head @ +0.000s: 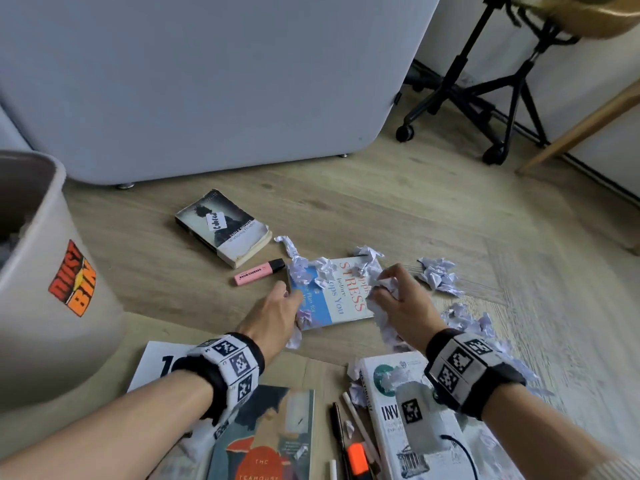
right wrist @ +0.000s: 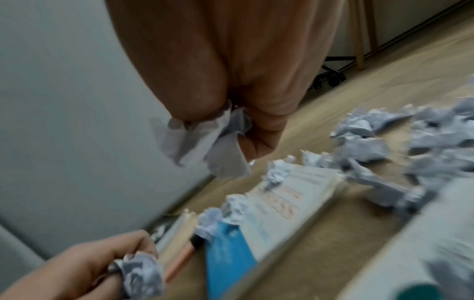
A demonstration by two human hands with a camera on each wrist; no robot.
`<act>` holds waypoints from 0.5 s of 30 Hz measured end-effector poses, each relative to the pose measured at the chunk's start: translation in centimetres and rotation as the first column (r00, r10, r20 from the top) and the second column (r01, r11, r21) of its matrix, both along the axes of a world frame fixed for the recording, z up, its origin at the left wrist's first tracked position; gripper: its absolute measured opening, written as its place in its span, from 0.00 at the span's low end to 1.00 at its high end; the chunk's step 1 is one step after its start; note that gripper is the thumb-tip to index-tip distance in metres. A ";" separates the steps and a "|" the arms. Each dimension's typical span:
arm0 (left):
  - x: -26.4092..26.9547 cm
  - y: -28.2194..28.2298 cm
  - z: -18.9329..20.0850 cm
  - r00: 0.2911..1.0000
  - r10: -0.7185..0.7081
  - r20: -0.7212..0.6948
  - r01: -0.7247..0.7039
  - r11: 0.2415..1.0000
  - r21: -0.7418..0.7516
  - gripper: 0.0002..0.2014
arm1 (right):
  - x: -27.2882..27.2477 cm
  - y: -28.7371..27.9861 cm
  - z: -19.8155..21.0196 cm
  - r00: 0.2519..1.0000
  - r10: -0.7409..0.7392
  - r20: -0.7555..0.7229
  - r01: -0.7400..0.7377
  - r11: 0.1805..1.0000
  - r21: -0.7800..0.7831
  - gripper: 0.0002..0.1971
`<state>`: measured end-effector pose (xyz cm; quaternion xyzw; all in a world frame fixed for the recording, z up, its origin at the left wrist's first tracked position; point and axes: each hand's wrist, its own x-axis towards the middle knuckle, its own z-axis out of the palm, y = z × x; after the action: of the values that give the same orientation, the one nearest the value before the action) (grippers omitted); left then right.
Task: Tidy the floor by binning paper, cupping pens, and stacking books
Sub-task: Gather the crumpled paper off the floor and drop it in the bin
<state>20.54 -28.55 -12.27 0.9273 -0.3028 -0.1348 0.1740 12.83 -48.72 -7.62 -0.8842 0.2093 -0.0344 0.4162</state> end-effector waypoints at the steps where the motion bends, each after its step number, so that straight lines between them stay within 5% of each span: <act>1: 0.2 0.4 1.3 0.998 0.061 0.014 -0.059 0.993 -0.104 0.10 | 0.8 0.6 1.2 1.000 0.006 0.027 -0.006 1.000 0.029 0.07; 8: 0.4 7.3 15.7 0.861 0.443 0.249 -0.208 0.755 -0.622 0.09 | 9.1 11.4 12.0 0.896 0.139 0.422 -0.218 0.965 0.147 0.05; 11: 0.7 12.7 19.6 0.728 0.576 0.372 -0.265 0.737 -0.622 0.09 | 11.8 18.4 15.9 0.806 0.188 0.561 -0.351 0.915 0.198 0.06; 15: 3.0 22.0 21.1 0.547 0.733 0.406 -0.517 0.676 -0.525 0.10 | 14.0 27.8 17.3 0.759 0.226 0.611 -0.439 0.871 0.223 0.11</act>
<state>23.50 -6.55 8.81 0.9201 -0.0021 0.2861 0.2674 26.86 -20.89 9.69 -0.7668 -0.0843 -0.1815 0.6099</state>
